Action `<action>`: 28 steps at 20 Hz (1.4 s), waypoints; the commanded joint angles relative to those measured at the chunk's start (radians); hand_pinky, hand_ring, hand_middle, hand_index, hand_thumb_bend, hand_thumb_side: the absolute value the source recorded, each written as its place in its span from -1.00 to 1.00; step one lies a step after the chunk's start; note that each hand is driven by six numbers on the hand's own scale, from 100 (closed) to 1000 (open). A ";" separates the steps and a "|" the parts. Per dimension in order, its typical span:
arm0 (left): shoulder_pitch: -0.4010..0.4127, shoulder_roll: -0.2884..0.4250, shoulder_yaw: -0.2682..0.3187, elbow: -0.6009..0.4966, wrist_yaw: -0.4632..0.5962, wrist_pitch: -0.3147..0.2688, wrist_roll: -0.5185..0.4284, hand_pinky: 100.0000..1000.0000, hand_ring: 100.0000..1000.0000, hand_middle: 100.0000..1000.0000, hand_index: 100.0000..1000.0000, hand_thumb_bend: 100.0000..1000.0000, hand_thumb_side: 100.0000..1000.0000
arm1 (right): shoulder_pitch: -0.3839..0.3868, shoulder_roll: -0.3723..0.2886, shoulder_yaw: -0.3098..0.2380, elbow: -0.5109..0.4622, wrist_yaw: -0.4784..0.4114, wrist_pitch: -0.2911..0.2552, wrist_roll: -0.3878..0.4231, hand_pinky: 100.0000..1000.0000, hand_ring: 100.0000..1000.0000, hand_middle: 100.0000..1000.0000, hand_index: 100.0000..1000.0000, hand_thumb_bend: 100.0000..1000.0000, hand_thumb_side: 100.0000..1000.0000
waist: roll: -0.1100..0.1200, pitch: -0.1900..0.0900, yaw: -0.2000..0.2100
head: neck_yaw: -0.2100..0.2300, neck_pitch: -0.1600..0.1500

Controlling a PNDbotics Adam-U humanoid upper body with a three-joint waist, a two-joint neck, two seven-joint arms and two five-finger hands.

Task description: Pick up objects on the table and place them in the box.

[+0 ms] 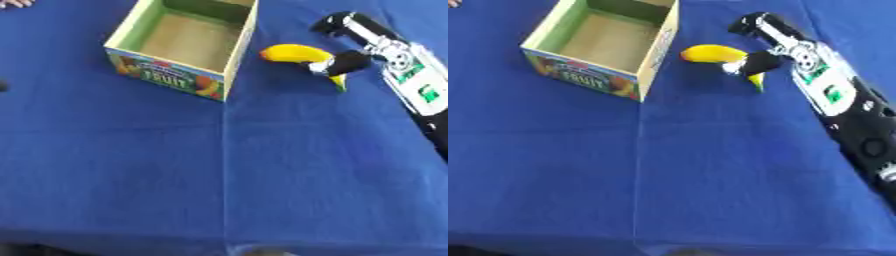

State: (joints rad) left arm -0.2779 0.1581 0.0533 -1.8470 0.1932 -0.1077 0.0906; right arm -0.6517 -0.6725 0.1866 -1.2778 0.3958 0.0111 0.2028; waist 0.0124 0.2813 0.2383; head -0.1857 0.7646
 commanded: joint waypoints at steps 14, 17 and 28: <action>-0.012 0.015 -0.003 -0.011 0.007 -0.001 -0.006 0.13 -0.05 -0.02 0.07 0.10 1.00 | -0.016 -0.007 -0.018 0.072 0.042 -0.005 -0.020 0.58 0.51 0.42 0.54 -0.18 -0.53 | 0.013 -0.011 0.008 | -0.007 0.005; -0.012 0.015 -0.003 -0.011 0.007 -0.001 -0.007 0.13 -0.05 -0.01 0.07 0.10 1.00 | -0.015 -0.005 -0.018 0.080 0.044 -0.005 -0.020 0.56 0.49 0.41 0.54 -0.20 -0.54 | 0.014 -0.010 0.008 | -0.008 0.005; -0.014 0.015 -0.003 -0.011 0.008 -0.001 -0.007 0.13 -0.05 -0.02 0.07 0.10 1.00 | -0.011 -0.003 -0.024 0.110 0.054 -0.006 -0.030 0.52 0.43 0.35 0.50 -0.26 -0.57 | 0.015 -0.009 0.014 | -0.010 0.005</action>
State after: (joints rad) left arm -0.2788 0.1581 0.0528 -1.8466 0.1977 -0.1080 0.0864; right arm -0.6512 -0.6558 0.1725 -1.1672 0.4427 0.0043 0.1780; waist 0.0261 0.2875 0.2512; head -0.1949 0.7646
